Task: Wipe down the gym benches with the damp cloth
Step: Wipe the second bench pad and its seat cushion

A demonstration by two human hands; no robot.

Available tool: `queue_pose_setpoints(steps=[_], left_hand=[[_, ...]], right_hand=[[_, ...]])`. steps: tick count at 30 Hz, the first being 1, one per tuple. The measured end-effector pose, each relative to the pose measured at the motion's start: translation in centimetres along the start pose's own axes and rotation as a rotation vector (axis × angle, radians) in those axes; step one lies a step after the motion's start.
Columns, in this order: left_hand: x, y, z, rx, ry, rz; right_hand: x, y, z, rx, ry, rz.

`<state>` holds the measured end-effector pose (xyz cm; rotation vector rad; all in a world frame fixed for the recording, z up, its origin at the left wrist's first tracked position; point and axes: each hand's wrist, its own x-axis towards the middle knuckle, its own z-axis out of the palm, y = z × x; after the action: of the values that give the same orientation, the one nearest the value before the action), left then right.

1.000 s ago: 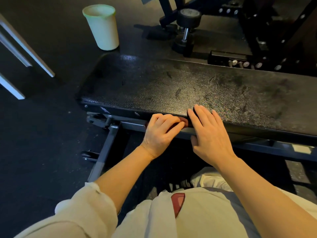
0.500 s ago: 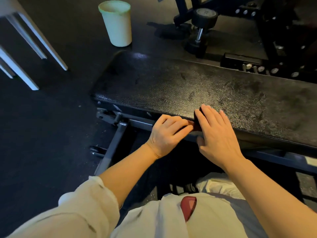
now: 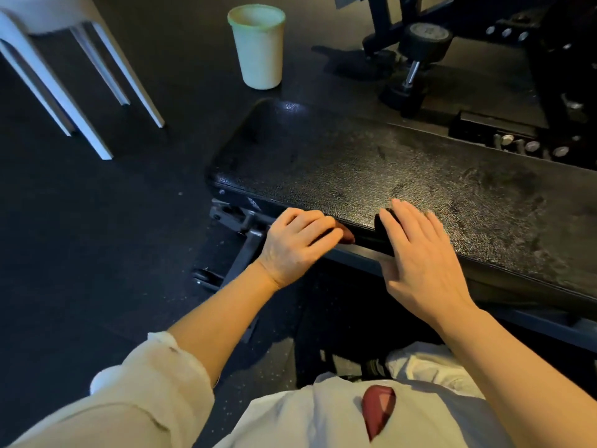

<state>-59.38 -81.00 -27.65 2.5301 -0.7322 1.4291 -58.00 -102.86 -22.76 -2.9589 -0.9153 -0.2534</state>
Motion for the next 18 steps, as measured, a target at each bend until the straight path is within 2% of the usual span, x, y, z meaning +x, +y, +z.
queue_pose_setpoints(steps=[2, 4, 8, 18], left_hand=[[-1.5, -1.3, -0.6, 0.064, -0.008, -0.088], [-3.2, -1.7, -0.9, 0.138, 0.003, -0.261], [-3.3, 0.5, 0.6, 0.15, 0.11, -0.552], [-1.6, 5.1, 3.4, 0.058, 0.153, -0.587]], right_hand=[[-0.4, 0.8, -0.2, -0.005, 0.003, 0.026], [-0.9, 1.6, -0.3, -0.008, 0.001, 0.06], [-1.8, 1.6, 0.4, -0.008, 0.001, 0.079], [-3.1, 1.0, 1.3, 0.022, 0.006, 0.126]])
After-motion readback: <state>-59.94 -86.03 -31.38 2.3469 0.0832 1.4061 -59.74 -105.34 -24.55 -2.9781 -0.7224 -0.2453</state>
